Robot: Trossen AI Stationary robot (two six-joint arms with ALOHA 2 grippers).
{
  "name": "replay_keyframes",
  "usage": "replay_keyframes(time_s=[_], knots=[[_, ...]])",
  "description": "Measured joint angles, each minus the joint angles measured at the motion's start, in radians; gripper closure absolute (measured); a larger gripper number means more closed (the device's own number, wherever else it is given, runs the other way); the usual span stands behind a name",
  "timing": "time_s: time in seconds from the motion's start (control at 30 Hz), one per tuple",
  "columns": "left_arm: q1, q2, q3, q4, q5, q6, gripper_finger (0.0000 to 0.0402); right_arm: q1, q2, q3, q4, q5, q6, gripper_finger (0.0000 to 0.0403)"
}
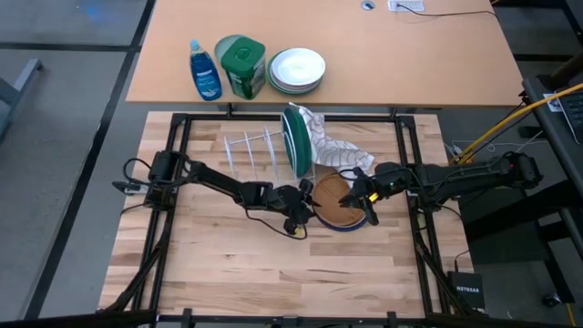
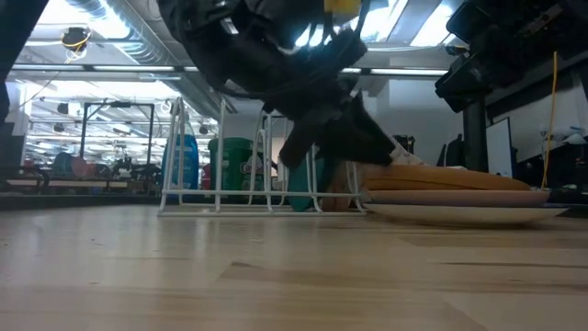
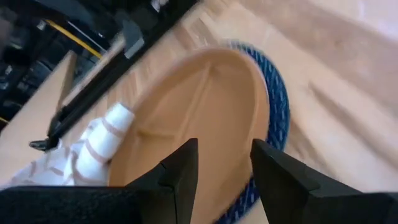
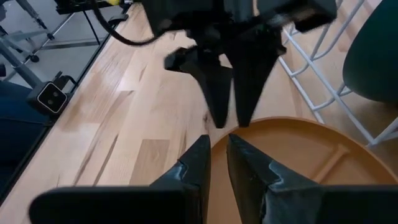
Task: Sort dishes
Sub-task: Put the brown plate into the dish rack
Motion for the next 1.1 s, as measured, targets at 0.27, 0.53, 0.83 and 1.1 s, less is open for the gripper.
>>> replay_keyframes(time_s=[0.27,0.53,0.83,1.1], knots=[[0.039,0.000,0.000,-0.055,0.043,0.024,0.0263,0.000,0.000,0.000,0.000,0.000,0.000,0.0345],[0.075,0.000,0.000,-0.093,0.128,0.070,0.0263,0.000,0.000,0.000,0.000,0.000,0.000,0.0345],[0.065,0.000,0.000,-0.160,0.138,0.118,0.0263,0.000,0.000,0.000,0.000,0.000,0.000,0.0345],[0.054,0.000,0.000,-0.122,0.138,0.065,0.0263,0.000,0.001,0.000,-0.001,0.011,0.005,0.0345]])
